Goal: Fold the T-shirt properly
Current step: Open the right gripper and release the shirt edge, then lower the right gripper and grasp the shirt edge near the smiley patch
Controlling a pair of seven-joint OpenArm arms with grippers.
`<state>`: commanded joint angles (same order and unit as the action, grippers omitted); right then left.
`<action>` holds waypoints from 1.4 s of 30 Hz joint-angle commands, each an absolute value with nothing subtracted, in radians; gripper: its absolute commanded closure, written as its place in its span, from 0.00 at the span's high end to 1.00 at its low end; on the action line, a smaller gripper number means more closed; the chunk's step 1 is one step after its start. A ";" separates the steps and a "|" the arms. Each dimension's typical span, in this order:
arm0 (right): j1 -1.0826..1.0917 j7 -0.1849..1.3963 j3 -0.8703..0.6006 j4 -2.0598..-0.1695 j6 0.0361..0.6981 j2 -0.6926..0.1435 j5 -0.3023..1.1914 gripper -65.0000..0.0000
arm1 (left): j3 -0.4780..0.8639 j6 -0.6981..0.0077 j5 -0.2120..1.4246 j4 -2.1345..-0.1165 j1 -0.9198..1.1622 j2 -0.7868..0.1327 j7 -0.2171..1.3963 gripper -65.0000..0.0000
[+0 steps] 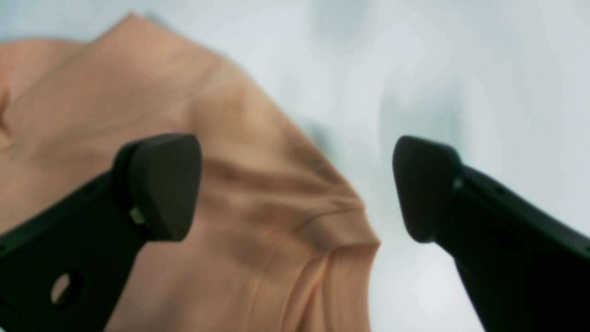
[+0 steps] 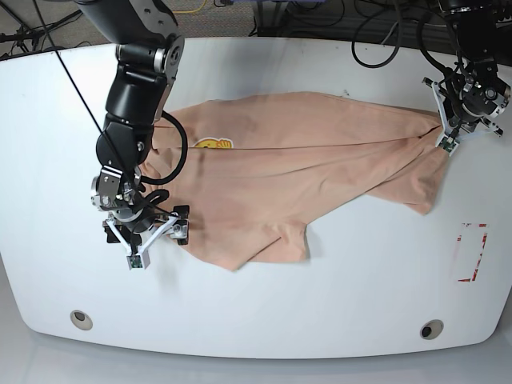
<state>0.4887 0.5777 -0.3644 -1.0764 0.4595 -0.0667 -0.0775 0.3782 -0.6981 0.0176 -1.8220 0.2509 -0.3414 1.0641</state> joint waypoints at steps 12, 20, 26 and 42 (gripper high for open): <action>0.555 0.452 -0.363 -0.843 0.463 -0.093 -0.071 0.98 | 0.381 -0.698 0.018 -1.824 0.251 -0.341 1.064 0.00; 0.519 0.452 -0.363 -0.840 0.463 -0.045 -0.074 0.98 | 0.381 -0.698 0.018 -1.824 0.249 -0.341 1.064 0.00; 0.512 0.450 -0.363 -0.837 0.463 -0.025 -0.071 0.96 | 0.378 -0.698 0.018 -1.824 0.249 -0.341 1.064 0.00; 0.510 0.455 -0.363 -0.843 0.463 -0.019 -0.076 0.00 | 0.378 -0.698 0.018 -1.824 0.249 -0.341 1.064 0.00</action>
<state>0.5102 0.4549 -0.3629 -0.8431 0.4626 -0.0192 -0.0760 0.3782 -0.6981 0.0176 -1.8236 0.2493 -0.3414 1.0641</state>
